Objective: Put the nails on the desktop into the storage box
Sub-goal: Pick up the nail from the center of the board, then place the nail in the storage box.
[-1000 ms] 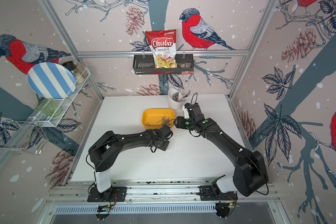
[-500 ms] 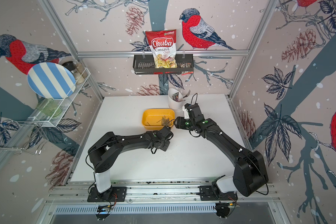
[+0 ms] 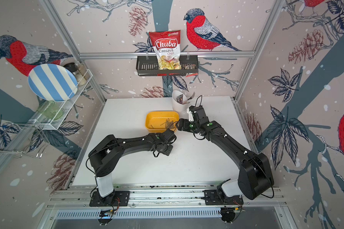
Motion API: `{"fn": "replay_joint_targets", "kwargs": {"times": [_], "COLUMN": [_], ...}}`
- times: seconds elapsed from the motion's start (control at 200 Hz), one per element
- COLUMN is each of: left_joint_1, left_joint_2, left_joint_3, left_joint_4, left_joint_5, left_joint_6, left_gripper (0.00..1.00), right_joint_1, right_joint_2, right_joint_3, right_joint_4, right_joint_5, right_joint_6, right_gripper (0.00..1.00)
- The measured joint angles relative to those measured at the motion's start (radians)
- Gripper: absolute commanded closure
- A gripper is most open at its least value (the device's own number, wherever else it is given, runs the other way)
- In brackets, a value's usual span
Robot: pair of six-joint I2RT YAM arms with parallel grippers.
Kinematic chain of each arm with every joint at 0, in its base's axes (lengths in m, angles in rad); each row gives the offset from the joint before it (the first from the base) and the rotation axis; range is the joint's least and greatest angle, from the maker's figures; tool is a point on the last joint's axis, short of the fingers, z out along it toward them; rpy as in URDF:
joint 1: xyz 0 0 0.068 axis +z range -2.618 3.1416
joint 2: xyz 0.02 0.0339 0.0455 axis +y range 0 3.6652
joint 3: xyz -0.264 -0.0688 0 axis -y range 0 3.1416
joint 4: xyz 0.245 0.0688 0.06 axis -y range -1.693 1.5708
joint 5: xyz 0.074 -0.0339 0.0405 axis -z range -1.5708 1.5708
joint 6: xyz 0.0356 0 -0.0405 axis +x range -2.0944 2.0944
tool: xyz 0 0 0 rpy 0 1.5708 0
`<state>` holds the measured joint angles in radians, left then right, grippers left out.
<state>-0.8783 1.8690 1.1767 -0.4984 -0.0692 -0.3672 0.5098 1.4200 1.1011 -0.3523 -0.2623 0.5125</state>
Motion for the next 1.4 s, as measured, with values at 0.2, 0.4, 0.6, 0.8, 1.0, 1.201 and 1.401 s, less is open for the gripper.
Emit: {"fn": "replay_joint_targets", "kwargs": {"times": [0.2,0.4,0.6,0.8,1.0,1.201,1.401], "left_joint_1": [0.053,0.114,0.171,0.248,0.313,0.344,0.364], "left_joint_2": [-0.111,-0.224,-0.328,-0.356,-0.256,-0.093,0.045], "left_joint_3": [-0.005,-0.035,-0.036,-0.001,0.088,0.227,0.337], "left_joint_4": [-0.049,-0.019,0.028,0.062,0.092,0.105,0.105], "left_joint_5": [0.069,0.142,0.174,0.181,0.203,0.225,0.252], "left_joint_6": [-0.039,-0.087,-0.127,-0.134,-0.132,-0.106,-0.089], "left_gripper": [1.00,1.00,1.00,1.00,1.00,1.00,1.00], "right_joint_1": [-0.013,-0.032,-0.035,-0.024,-0.009,0.011,0.049], "right_joint_2": [0.000,-0.006,-0.006,-0.006,-0.008,-0.047,-0.134], "right_joint_3": [-0.003,-0.029,-0.051,-0.084,-0.095,-0.106,-0.162], "right_joint_4": [0.013,0.026,0.047,0.077,0.098,0.114,0.175], "right_joint_5": [-0.003,-0.025,-0.056,-0.088,-0.107,-0.093,-0.023], "right_joint_6": [0.010,0.026,0.044,0.063,0.062,0.032,-0.043], "right_gripper": [0.02,0.02,0.00,0.00,0.00,0.00,0.00]}}
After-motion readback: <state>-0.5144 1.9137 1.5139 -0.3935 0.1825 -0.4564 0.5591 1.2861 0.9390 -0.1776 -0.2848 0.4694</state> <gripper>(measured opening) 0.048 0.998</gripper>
